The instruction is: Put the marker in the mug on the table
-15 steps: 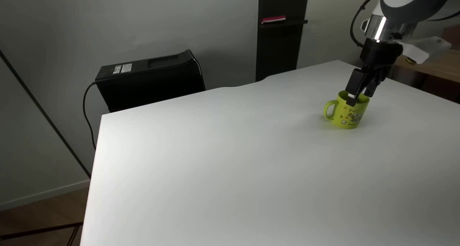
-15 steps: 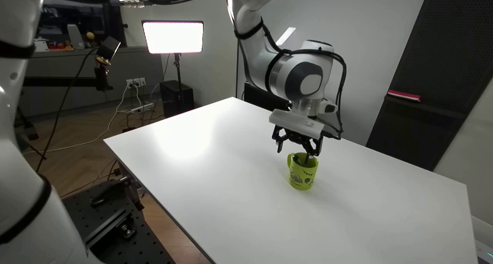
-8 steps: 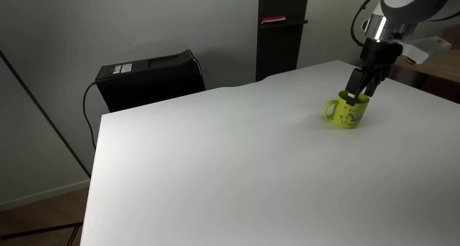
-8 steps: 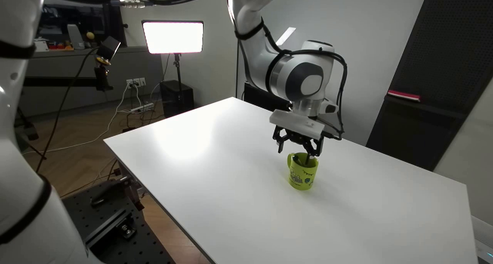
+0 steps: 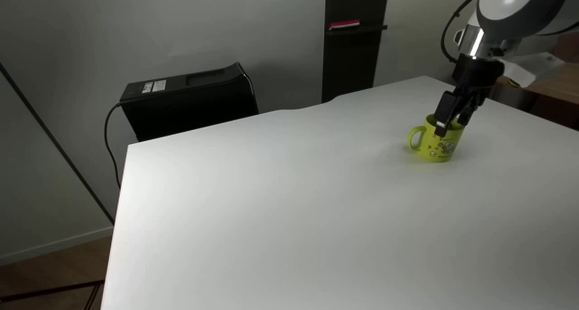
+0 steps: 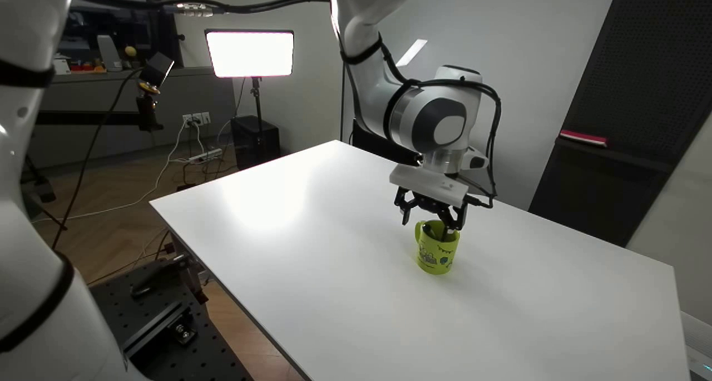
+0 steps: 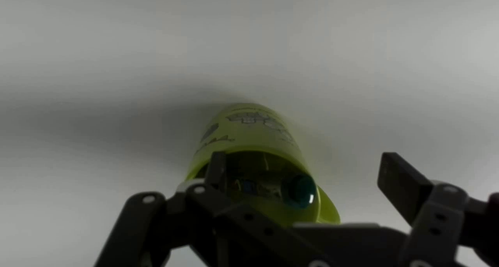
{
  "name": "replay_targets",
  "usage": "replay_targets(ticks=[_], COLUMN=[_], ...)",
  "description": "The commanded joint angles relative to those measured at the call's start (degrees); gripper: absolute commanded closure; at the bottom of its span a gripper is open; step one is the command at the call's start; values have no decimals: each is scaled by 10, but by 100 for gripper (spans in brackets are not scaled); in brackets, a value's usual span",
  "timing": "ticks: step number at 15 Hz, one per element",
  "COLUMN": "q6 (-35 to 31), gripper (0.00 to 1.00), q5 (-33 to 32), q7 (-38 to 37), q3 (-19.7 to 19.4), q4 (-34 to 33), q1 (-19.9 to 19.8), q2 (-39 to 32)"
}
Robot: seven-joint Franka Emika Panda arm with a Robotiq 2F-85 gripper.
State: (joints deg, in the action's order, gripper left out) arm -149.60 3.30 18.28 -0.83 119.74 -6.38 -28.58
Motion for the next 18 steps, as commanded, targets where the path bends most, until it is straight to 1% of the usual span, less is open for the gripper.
replay_targets(ticks=[1, 13, 14, 15, 17, 18], q6=[-14, -23, -22, -23, -22, -22], gripper=[0, 0, 25, 27, 40, 49], q5=[-10, -16, -16, -17, -21, -23], q7=[-22, -34, -36, -37, -44, -47], q3=[4, -1, -1, -2, -5, -6], q4=[-14, -19, -20, -20, -21, -21], q1=[-4, 2, 2, 3, 6, 7], q2=[-10, -10, -10, -9, -10, -10])
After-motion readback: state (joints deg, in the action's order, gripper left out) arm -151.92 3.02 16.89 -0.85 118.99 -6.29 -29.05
